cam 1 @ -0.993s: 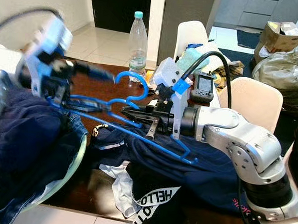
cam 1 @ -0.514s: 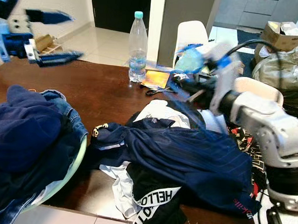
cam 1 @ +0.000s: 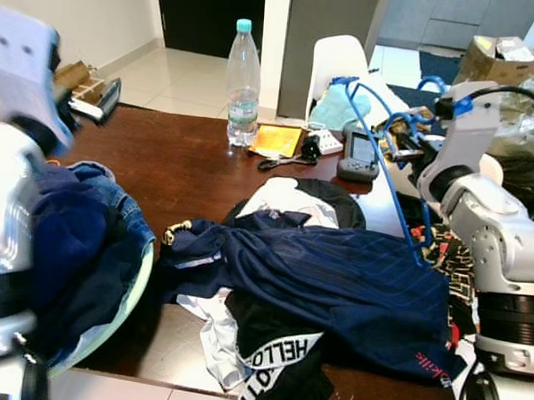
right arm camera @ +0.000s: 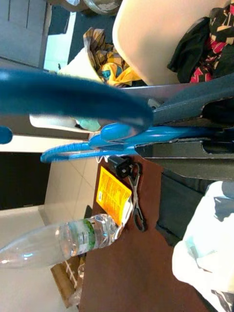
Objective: Hang hanger
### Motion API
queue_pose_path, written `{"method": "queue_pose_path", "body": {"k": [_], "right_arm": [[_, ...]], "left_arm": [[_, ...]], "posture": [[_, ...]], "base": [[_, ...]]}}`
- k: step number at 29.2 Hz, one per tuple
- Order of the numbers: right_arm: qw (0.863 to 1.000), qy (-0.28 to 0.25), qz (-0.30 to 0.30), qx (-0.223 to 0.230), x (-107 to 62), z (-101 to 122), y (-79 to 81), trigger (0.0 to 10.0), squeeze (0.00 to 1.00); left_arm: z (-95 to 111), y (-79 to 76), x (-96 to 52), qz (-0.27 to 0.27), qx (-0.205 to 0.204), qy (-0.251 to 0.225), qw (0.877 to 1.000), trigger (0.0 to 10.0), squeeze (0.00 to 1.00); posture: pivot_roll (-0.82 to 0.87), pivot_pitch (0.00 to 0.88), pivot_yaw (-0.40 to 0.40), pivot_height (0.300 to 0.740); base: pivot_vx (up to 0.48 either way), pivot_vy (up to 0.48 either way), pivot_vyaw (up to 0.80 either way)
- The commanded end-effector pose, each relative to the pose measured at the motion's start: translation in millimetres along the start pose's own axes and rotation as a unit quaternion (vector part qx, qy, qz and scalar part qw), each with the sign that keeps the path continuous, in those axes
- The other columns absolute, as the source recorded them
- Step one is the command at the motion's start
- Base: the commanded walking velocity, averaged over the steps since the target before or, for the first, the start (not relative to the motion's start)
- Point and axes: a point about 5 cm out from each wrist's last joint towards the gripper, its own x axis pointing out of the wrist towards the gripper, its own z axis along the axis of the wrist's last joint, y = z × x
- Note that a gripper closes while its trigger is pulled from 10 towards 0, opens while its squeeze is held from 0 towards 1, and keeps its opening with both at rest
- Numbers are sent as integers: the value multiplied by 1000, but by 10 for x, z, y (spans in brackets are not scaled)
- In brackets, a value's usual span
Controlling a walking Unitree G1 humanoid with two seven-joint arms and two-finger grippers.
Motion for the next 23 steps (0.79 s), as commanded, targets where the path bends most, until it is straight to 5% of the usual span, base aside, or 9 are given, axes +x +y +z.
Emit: {"method": "queue_pose_path", "body": {"k": [1, 23], "right_arm": [[1000, 0, -3, 5, 21, -48, 17, 10000, 0], [1000, -4, 5, 14, 71, -118, 97, 10000, 0]], "left_arm": [[29, -74, -68, 17, 23, 5, 1000, 10000, 0], [437, -257, -139, 64, 61, -32, 996, 10000, 0]], "posture": [[181, 100, -9, 740], [195, 100, -3, 740]], "base": [[0, 0, 0], [-300, 0, 0]]}}
